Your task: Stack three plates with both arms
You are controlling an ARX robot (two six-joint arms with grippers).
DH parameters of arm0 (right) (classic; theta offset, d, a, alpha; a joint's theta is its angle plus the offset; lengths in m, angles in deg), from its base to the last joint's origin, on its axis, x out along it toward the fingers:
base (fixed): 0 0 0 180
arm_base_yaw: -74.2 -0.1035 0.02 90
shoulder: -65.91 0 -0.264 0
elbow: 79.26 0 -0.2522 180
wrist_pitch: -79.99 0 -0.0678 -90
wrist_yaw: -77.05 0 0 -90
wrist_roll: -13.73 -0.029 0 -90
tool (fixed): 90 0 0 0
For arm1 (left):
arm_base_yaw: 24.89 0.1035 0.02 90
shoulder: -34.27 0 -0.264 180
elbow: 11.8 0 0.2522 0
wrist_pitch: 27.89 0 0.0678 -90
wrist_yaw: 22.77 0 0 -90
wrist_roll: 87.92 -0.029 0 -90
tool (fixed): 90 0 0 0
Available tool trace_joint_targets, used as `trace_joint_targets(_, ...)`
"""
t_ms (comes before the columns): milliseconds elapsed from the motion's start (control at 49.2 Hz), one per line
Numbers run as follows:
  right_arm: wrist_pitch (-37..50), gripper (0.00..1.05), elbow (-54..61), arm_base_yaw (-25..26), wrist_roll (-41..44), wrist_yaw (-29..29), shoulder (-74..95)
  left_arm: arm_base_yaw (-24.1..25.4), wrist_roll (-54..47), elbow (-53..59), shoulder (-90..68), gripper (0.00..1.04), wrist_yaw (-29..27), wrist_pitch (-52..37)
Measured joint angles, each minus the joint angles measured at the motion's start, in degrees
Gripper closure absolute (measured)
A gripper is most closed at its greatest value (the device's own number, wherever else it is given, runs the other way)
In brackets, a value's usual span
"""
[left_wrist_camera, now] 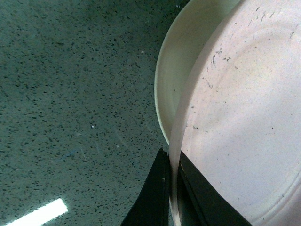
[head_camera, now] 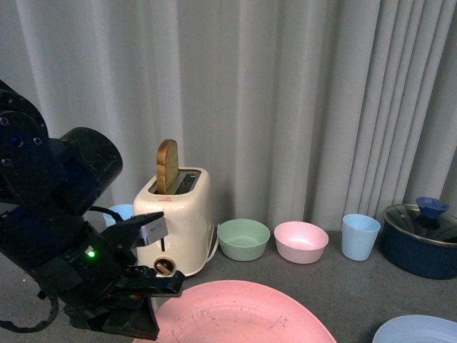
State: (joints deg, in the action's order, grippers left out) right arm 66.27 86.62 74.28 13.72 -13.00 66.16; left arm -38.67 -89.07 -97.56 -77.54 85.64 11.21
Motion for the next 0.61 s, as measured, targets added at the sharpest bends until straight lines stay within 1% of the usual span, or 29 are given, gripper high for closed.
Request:
trace_joint_targets(325,0.0,0.07,0.0,0.0,0.0,0.0,0.0,-3.06,4.24,-2.4,-4.79,1.01,-3.06,-3.5)
trace_joint_targets(609,0.0,0.07,0.0,0.0,0.0,0.0,0.0,-4.44,5.09,-4.39,-6.43,1.01,-3.48,-4.0)
